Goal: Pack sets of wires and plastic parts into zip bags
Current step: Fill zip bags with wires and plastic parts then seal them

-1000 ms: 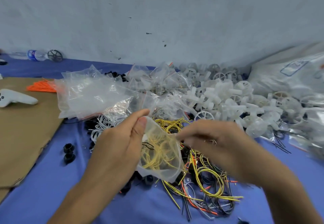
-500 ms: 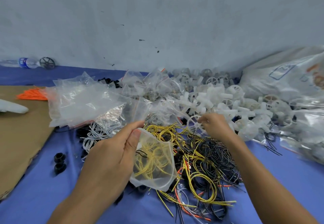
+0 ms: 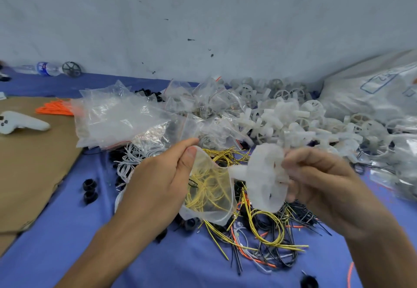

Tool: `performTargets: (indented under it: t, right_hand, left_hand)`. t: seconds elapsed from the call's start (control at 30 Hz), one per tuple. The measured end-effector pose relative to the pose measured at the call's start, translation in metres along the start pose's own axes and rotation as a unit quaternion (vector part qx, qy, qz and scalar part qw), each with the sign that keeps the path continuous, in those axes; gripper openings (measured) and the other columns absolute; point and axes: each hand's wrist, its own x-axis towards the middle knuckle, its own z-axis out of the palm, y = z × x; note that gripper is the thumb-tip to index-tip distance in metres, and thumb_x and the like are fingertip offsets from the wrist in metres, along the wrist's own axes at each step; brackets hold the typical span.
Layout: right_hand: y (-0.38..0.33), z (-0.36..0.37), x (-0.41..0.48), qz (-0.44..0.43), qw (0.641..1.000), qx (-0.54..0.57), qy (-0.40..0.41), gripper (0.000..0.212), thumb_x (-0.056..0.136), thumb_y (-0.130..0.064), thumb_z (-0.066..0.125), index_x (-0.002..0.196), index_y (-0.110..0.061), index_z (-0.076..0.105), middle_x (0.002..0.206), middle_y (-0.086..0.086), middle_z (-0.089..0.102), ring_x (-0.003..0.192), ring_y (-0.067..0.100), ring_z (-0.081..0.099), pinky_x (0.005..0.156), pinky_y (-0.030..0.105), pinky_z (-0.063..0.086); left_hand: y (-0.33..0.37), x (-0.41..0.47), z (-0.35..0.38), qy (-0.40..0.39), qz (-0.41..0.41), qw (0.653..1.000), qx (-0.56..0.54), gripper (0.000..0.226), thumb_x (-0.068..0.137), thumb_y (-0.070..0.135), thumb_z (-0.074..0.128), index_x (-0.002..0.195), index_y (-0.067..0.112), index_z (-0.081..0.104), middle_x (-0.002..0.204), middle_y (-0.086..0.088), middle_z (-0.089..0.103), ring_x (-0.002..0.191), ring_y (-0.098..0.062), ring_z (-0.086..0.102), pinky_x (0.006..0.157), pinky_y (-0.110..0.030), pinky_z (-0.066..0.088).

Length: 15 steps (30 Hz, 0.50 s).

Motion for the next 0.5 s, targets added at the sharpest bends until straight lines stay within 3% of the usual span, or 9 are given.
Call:
performTargets:
  t: [0.1,0.2,0.27,0.33,0.4,0.5]
  right_hand:
    - [0.016,0.029,-0.004,0.035,0.997,-0.052,-0.034,0.013,0.089,-0.008,0.066,0.1,-0.006,0.074,0.111,0.009,0.068,0.077,0.025,0.064,0.065,0.029,0.054]
    - [0.035,0.046,0.004,0.047,0.971,-0.231,0.031,0.039,0.094,0.009,0.053,0.107,-0.019,0.076,0.113,-0.004,0.067,0.09,0.022,0.069,0.079,0.03,0.057]
    - [0.043,0.061,0.012,0.038,0.955,-0.291,0.036,0.04,0.095,0.007,0.052,0.115,-0.02,0.073,0.117,-0.004,0.06,0.101,0.012,0.065,0.085,0.027,0.055]
    - [0.054,0.076,0.022,0.005,0.915,-0.403,0.002,0.033,0.096,-0.002,0.052,0.118,-0.02,0.069,0.122,-0.003,0.055,0.107,0.009,0.058,0.091,0.028,0.051]
    - [0.067,0.088,0.033,-0.033,0.868,-0.494,-0.042,0.022,0.092,-0.006,0.05,0.105,-0.014,0.066,0.118,0.001,0.054,0.108,0.015,0.052,0.092,0.036,0.046]
    - [0.074,0.101,0.048,0.004,0.849,-0.522,-0.08,0.021,0.09,-0.004,0.049,0.107,-0.01,0.06,0.123,0.008,0.051,0.111,0.026,0.051,0.094,0.044,0.045]
  left_hand:
    - [0.003,0.0,0.0,-0.014,-0.001,1.0,0.006,0.048,0.095,0.055,0.032,0.131,0.037,0.059,0.054,0.02,0.053,0.056,-0.005,0.053,0.06,-0.025,0.04]
    - [0.008,-0.002,-0.005,-0.023,0.007,0.999,0.033,0.053,0.093,0.057,0.028,0.134,0.039,0.056,0.054,0.016,0.054,0.06,-0.008,0.054,0.065,-0.027,0.043]
    - [0.011,-0.005,-0.006,-0.033,0.015,0.997,0.064,0.054,0.093,0.056,0.026,0.136,0.041,0.053,0.06,0.009,0.058,0.071,-0.014,0.061,0.074,-0.035,0.047]
    - [0.013,-0.007,-0.003,-0.043,0.025,0.995,0.086,0.049,0.096,0.053,0.028,0.137,0.042,0.051,0.077,-0.002,0.067,0.083,-0.027,0.064,0.078,-0.04,0.049]
    - [0.015,-0.008,-0.001,-0.047,0.036,0.992,0.11,0.049,0.096,0.051,0.027,0.139,0.044,0.048,0.086,-0.005,0.07,0.089,-0.029,0.064,0.079,-0.041,0.048]
    - [0.013,-0.007,-0.001,-0.042,0.04,0.992,0.109,0.047,0.1,0.052,0.023,0.139,0.045,0.047,0.1,-0.002,0.073,0.099,-0.027,0.065,0.084,-0.04,0.048]
